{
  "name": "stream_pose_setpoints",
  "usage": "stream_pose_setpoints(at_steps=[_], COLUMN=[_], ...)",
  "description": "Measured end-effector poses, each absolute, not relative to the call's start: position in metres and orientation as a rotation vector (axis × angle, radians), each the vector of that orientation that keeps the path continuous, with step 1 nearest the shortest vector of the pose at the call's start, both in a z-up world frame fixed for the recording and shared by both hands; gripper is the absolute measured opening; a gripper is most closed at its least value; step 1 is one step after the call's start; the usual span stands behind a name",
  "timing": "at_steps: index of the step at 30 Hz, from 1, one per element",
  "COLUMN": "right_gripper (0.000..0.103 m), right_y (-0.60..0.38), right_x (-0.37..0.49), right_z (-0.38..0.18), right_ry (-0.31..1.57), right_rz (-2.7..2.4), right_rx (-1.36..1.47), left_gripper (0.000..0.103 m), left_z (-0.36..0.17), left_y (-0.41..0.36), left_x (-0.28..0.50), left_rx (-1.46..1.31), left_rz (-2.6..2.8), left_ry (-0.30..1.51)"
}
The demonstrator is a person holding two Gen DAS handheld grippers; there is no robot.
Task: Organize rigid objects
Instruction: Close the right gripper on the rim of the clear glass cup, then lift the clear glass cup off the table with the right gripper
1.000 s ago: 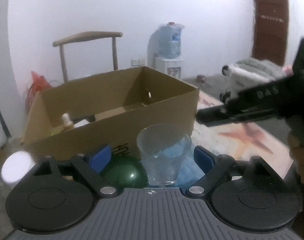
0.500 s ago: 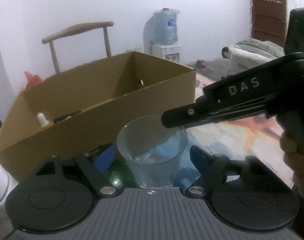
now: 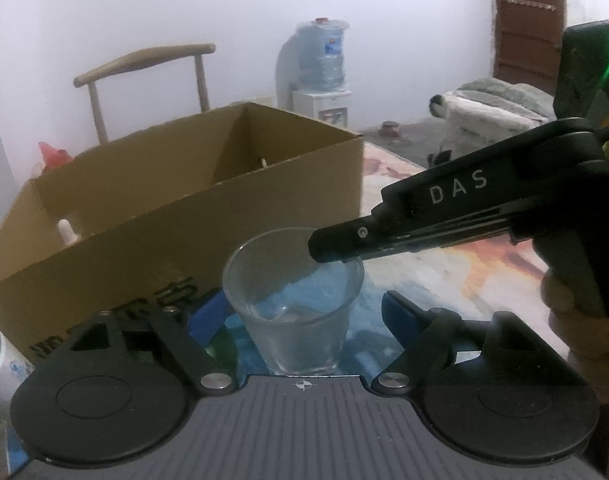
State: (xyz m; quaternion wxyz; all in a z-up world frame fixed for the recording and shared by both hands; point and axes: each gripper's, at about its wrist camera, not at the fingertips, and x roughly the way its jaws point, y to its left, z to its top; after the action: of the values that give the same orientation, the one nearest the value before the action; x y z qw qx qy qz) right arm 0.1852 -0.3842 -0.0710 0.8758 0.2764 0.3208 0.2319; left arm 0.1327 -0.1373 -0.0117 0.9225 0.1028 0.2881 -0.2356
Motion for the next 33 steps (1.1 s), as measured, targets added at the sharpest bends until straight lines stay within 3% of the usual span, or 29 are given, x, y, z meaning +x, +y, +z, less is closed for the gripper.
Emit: stream_pose_setpoints(at_steps=[20, 22, 27, 33], right_gripper=[0.024, 0.024, 0.024, 0.024], right_y=[-0.414, -0.415, -0.415, -0.417], right_x=[0.157, 0.158, 0.16, 0.158], right_z=[-0.076, -0.078, -0.084, -0.086], right_ry=[0.676, 0.682, 0.688, 0.694], right_rz=[0.444, 0.445, 0.451, 0.477], right_rx=[0.586, 0.59, 0.604, 0.624], left_gripper=[0.087, 0.085, 0.069, 0.069], left_z=[-0.023, -0.029, -0.036, -0.033], left_y=[-0.162, -0.165, -0.167, -0.165], left_x=[0.124, 0.131, 0.134, 0.13], left_rx=[0.28, 0.289, 0.296, 0.301], left_rz=[-0.604, -0.597, -0.559, -0.552], left_ry=[0.62, 0.643, 0.653, 0.671])
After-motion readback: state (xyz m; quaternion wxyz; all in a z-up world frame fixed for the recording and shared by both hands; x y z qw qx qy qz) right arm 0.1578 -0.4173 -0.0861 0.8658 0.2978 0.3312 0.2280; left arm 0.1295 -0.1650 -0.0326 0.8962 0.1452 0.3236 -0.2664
